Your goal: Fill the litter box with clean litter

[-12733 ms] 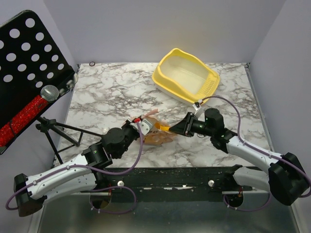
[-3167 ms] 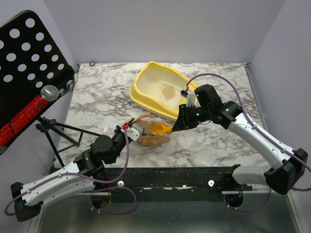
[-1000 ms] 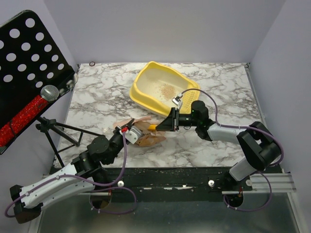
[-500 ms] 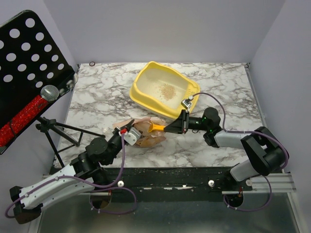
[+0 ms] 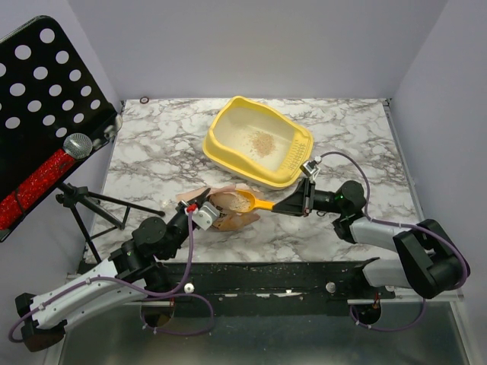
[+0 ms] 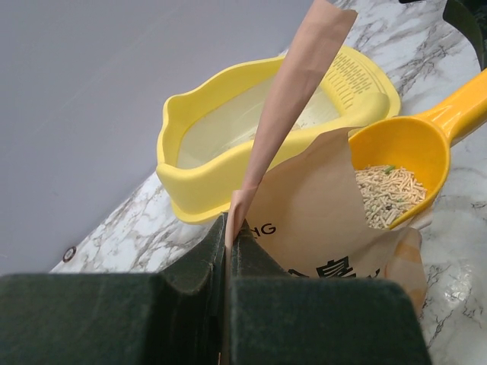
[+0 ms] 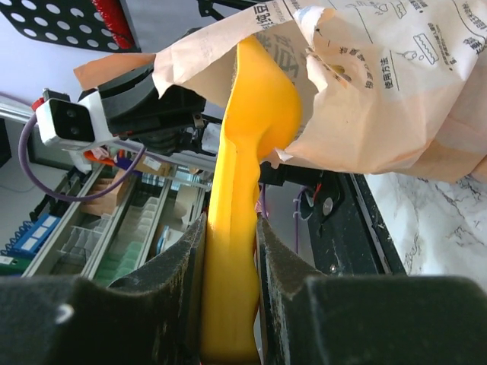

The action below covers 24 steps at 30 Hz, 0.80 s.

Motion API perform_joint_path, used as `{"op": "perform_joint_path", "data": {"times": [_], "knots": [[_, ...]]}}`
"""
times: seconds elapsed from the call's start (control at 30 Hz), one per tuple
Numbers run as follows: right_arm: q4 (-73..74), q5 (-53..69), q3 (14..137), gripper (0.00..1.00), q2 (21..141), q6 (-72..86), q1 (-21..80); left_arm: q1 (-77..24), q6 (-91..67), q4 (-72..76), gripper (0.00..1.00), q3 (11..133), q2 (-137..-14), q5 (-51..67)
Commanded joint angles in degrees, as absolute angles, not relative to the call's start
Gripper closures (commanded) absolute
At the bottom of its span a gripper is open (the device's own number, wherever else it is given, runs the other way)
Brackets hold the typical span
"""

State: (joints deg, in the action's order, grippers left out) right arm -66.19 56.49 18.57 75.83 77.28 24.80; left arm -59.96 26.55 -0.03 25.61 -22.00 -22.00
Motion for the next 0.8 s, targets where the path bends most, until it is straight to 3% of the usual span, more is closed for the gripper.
{"op": "perform_joint_path", "data": {"times": [0.0,0.47,0.77], "knots": [[-70.4,57.66,16.09,1.0,73.48,78.57,23.73,-60.03,26.46,11.07,0.97,26.63,-19.78,-18.19],[-56.79,54.32,14.41,1.0,67.6,76.12,21.89,-60.03,26.63,11.51,0.97,26.37,-19.07,-17.93],[-34.04,50.54,18.89,1.0,55.56,69.36,21.71,-60.12,26.63,11.25,0.97,26.45,-19.77,-17.32]]}}
